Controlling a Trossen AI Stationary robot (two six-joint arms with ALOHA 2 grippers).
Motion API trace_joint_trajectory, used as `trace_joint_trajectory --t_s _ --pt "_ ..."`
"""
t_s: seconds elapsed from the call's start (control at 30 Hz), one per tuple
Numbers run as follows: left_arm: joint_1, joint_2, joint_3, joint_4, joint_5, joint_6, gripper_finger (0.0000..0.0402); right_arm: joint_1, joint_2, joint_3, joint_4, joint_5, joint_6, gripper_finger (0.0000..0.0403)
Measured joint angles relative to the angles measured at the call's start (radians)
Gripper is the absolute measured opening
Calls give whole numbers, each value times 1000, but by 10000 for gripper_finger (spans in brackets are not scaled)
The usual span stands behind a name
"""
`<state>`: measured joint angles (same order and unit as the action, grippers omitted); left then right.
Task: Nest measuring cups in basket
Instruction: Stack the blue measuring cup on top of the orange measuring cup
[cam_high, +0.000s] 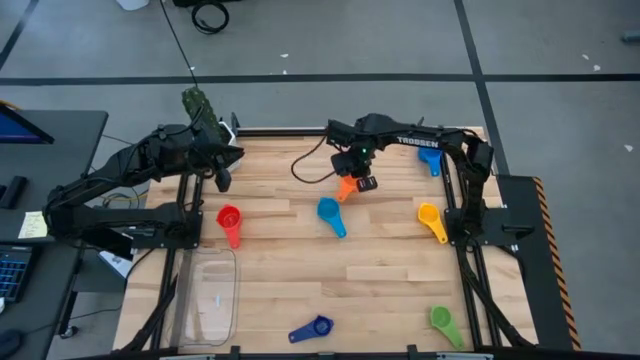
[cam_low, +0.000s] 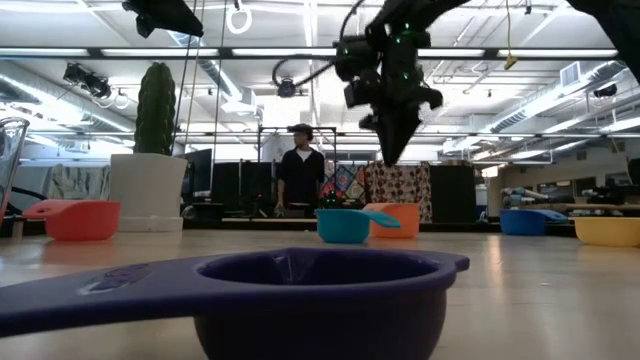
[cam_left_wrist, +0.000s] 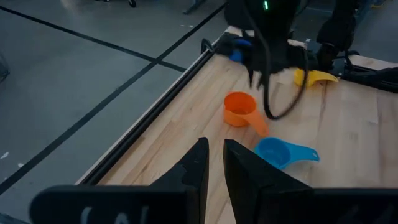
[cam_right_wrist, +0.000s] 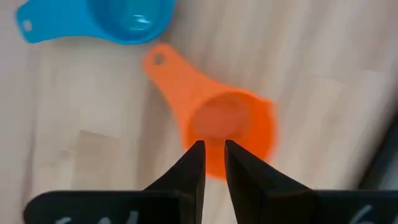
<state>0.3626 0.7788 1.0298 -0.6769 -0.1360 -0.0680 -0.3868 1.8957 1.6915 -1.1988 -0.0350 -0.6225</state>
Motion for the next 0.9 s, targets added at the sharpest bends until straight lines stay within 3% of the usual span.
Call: trace_joint_trajectory --t_s 0.17,0.27,0.43,0.9 --pt "0 0 0 1 60 -16 52 -19 -1 136 -122 171 84 60" --pt "0 0 0 1 77 -53 52 -44 -2 209 -214 222 170 55" --pt "0 0 0 1 81 -46 52 -102 -2 311 -374 226 345 47" --pt "0 0 0 -1 17 -117 52 -291 -155 321 -373 193 635 39"
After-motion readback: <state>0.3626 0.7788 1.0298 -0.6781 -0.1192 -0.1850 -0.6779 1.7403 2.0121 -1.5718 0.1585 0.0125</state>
